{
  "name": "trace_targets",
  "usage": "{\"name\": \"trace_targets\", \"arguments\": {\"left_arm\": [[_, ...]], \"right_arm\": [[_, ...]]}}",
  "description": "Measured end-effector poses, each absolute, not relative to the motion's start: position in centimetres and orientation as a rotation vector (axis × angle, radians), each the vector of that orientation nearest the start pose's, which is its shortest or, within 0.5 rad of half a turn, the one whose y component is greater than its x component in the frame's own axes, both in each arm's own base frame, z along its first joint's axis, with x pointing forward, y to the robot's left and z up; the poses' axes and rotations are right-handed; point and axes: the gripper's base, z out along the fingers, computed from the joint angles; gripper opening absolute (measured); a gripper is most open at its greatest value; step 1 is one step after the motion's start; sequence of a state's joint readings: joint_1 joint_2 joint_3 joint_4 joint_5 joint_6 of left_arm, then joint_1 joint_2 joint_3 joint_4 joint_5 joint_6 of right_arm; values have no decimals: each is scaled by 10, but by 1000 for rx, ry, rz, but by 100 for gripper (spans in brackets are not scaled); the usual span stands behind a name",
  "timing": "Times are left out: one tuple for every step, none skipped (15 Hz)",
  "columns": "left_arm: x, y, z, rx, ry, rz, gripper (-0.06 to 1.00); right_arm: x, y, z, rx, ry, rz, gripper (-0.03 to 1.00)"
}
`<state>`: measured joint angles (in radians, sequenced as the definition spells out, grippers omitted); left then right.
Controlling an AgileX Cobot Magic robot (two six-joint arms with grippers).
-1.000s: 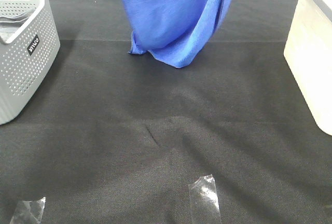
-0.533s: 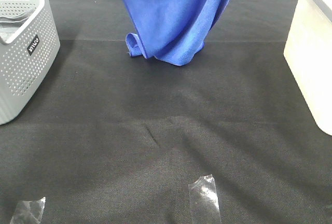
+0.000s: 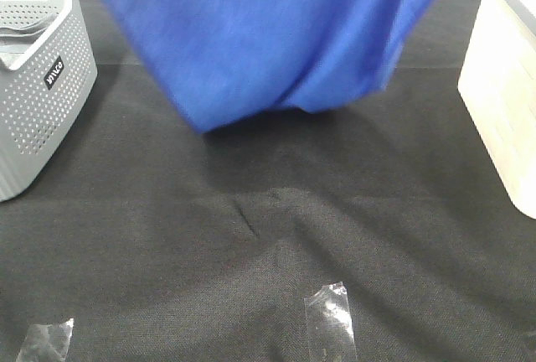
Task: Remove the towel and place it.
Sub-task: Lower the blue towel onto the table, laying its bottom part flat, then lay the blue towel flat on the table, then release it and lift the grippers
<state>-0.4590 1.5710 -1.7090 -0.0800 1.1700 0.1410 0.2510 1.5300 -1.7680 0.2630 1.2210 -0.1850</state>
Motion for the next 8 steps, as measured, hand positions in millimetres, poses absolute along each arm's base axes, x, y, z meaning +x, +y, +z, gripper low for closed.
{"name": "trace_targets", "arguments": {"left_arm": [[282,-149,405,740,2432,-256,0],[270,-144,403,737,2435,-281,0],[254,-140,401,734,2437,-318,0],[242,-137,401,732,2436,-357,0],[233,-135,399,727,2441,-394,0],[225,-133,394,722,2451,-428,0],[218,-132,390,718,2459,-456,0],[212,-130,387,715,2468,-478,0]], "right_arm": [[291,99,435,-529,2412,391,0],[281,97,434,-529,2419,402,0],[272,96,435,-528,2419,413,0],[258,94,437,-526,2413,432,0],[248,92,437,-511,2416,447,0],[237,89,437,-505,2412,452,0],[227,87,435,-499,2419,461,0],[217,85,433,-489,2424,475,0]]}}
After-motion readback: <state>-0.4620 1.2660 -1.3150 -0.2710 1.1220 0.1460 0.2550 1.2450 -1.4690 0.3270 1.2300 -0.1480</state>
